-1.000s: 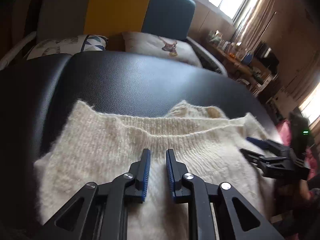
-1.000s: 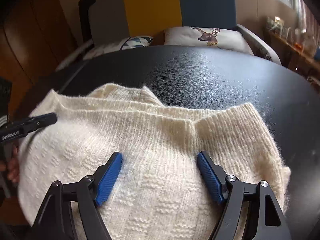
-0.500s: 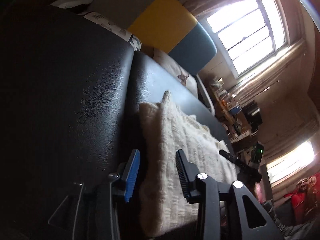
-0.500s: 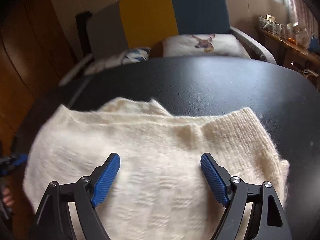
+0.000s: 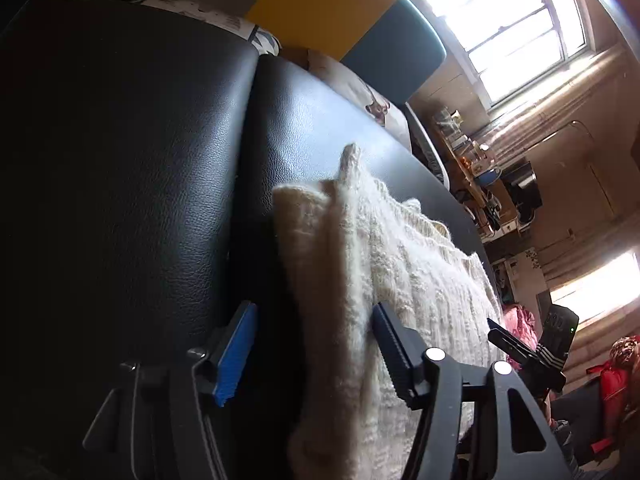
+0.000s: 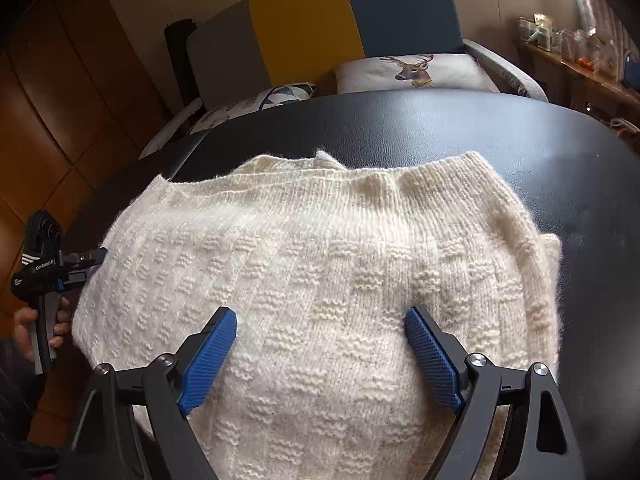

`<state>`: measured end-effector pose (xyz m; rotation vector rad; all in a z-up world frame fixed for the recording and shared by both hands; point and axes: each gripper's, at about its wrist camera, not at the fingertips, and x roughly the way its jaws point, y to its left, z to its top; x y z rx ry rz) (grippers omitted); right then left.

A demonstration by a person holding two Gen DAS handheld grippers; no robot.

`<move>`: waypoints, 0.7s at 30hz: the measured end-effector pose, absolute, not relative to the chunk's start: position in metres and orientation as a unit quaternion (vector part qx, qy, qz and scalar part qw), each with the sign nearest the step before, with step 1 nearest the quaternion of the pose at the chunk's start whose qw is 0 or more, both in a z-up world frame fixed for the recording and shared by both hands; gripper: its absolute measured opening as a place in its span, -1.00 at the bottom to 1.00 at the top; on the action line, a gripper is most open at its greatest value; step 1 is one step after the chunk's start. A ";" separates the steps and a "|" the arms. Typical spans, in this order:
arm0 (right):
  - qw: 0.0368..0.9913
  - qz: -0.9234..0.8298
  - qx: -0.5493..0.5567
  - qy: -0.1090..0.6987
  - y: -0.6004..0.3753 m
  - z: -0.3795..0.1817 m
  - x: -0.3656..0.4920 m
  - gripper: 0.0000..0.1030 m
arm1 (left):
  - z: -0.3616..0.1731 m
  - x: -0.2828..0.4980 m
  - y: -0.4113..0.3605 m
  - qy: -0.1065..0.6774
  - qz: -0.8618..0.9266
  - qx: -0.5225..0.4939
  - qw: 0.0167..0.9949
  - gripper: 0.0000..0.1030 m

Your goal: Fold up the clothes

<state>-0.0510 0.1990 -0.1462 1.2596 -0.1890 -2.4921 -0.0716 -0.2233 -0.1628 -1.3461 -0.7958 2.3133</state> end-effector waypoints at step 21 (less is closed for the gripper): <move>0.261 -0.851 0.450 -0.063 0.213 -0.130 -0.046 0.99 | -0.148 -0.095 -0.207 -0.371 0.807 -0.420 0.187 -0.79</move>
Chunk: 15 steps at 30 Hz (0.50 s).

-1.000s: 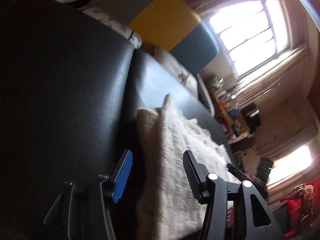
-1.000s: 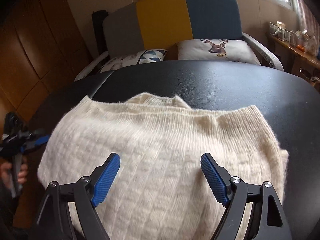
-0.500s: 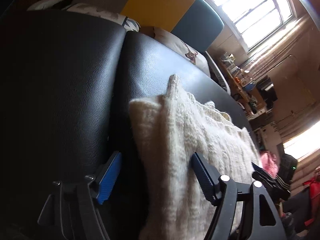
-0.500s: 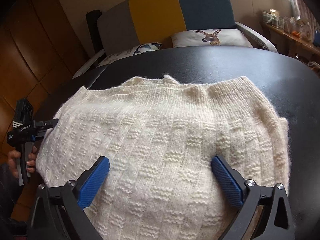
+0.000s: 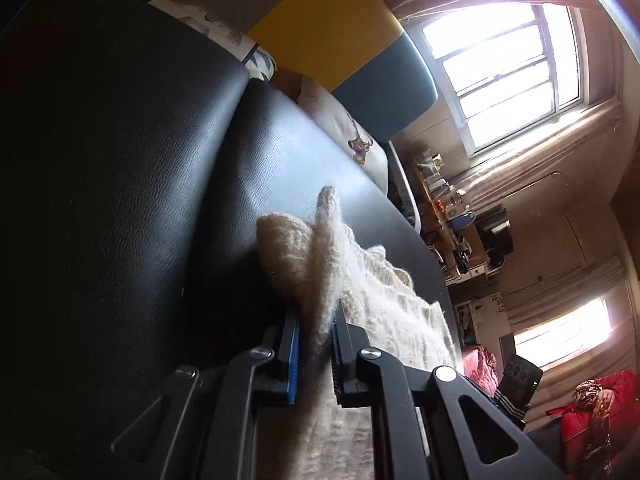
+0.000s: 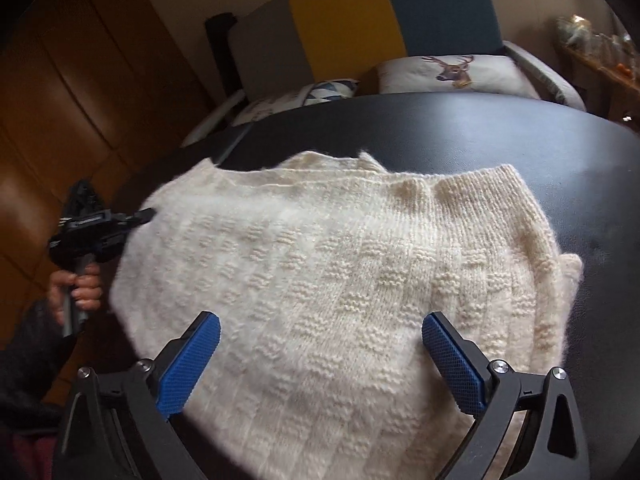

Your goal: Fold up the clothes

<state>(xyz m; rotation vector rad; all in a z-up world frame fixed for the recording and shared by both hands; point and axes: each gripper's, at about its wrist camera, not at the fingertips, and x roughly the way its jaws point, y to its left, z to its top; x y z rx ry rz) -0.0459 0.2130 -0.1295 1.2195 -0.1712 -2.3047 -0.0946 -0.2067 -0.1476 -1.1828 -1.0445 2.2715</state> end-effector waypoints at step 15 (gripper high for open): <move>0.287 -0.827 0.476 -0.084 0.247 -0.148 -0.044 1.00 | -0.159 -0.086 -0.197 -0.239 0.811 -0.487 0.219 0.13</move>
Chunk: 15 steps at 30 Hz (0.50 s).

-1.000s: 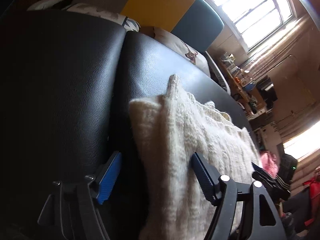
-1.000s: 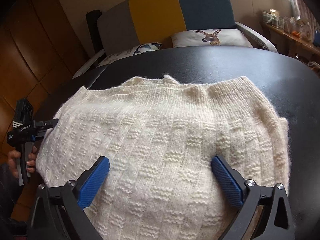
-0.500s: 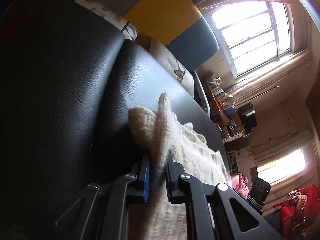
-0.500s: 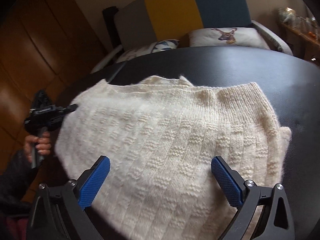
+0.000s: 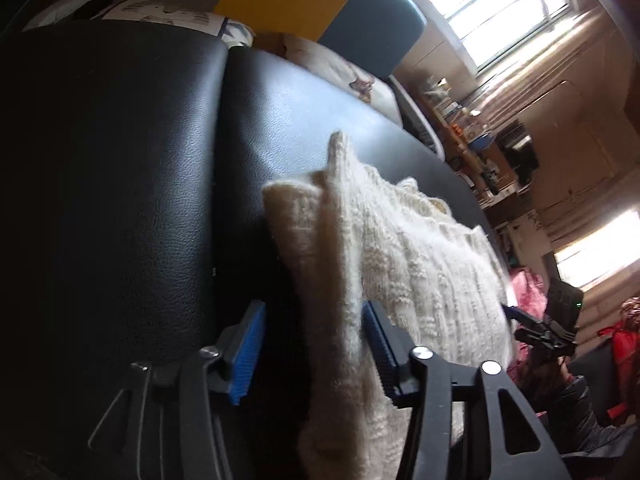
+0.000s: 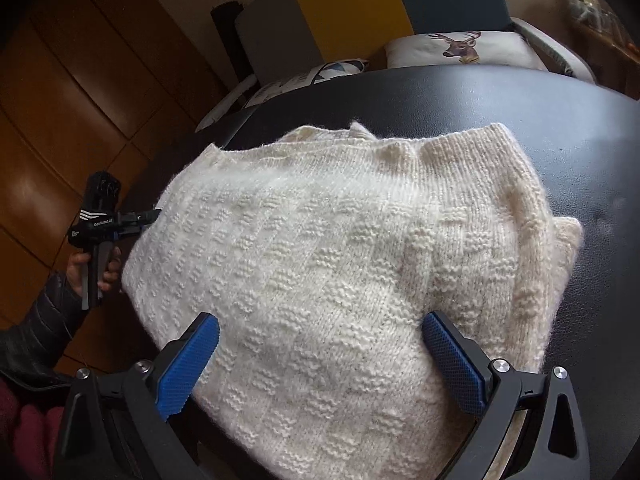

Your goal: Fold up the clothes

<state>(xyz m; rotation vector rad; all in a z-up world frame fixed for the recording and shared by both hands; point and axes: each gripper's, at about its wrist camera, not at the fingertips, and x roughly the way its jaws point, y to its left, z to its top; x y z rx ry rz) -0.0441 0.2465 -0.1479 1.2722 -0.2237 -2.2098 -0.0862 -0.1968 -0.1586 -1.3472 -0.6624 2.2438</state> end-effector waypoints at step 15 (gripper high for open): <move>0.296 -0.798 0.525 0.009 0.236 -0.131 -0.047 1.00 | -0.158 -0.109 -0.187 -0.314 0.806 -0.448 0.226 -0.72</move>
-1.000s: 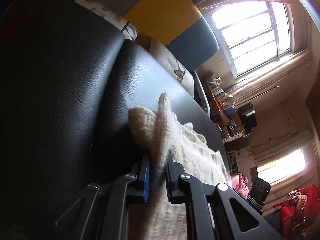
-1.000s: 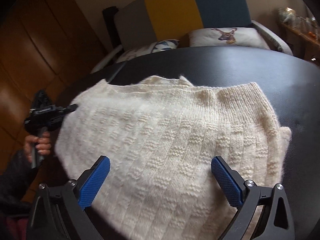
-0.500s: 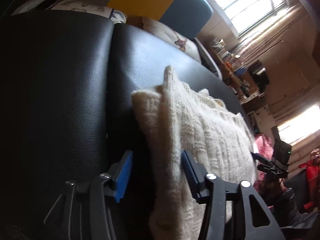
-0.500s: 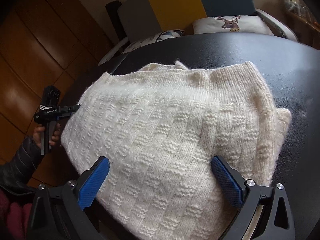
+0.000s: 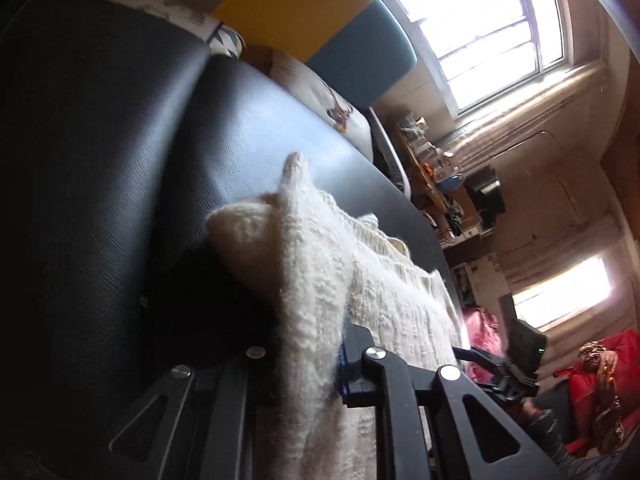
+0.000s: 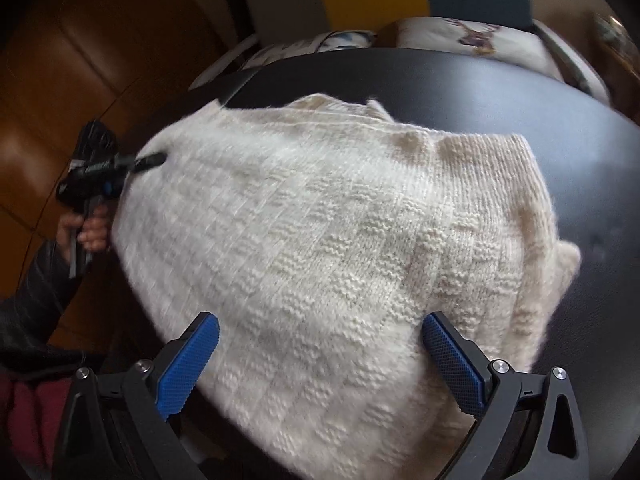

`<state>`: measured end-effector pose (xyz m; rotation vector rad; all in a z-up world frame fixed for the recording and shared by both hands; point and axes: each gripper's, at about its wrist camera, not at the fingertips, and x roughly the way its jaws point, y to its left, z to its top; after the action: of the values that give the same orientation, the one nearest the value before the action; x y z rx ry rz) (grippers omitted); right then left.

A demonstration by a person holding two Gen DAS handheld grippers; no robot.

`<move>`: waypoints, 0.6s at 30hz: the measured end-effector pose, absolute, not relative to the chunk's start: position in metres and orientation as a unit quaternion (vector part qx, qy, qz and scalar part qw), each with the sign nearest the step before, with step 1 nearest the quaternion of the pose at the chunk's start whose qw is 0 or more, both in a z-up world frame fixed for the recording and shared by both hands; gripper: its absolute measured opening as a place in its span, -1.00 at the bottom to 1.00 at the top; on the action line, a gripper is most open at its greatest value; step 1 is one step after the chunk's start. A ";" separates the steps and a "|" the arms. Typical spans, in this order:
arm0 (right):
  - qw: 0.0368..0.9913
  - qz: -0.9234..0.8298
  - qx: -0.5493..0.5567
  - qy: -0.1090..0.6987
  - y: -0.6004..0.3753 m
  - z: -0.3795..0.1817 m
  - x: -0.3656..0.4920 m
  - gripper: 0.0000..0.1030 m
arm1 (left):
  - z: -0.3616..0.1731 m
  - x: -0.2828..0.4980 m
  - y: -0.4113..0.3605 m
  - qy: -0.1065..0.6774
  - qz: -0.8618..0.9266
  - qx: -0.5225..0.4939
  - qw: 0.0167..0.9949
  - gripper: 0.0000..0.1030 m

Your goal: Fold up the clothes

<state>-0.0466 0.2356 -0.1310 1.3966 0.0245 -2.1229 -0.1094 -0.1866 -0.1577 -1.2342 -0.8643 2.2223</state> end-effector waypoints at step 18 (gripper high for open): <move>0.393 -0.668 0.587 0.231 0.207 -0.171 -0.085 1.00 | -0.076 -0.107 -0.222 -0.263 0.812 -0.474 0.218 -0.72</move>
<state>-0.0854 0.2072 -0.1714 1.4906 0.5872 -1.6960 -0.1070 -0.2216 -0.0763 -1.3126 -0.7280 2.2473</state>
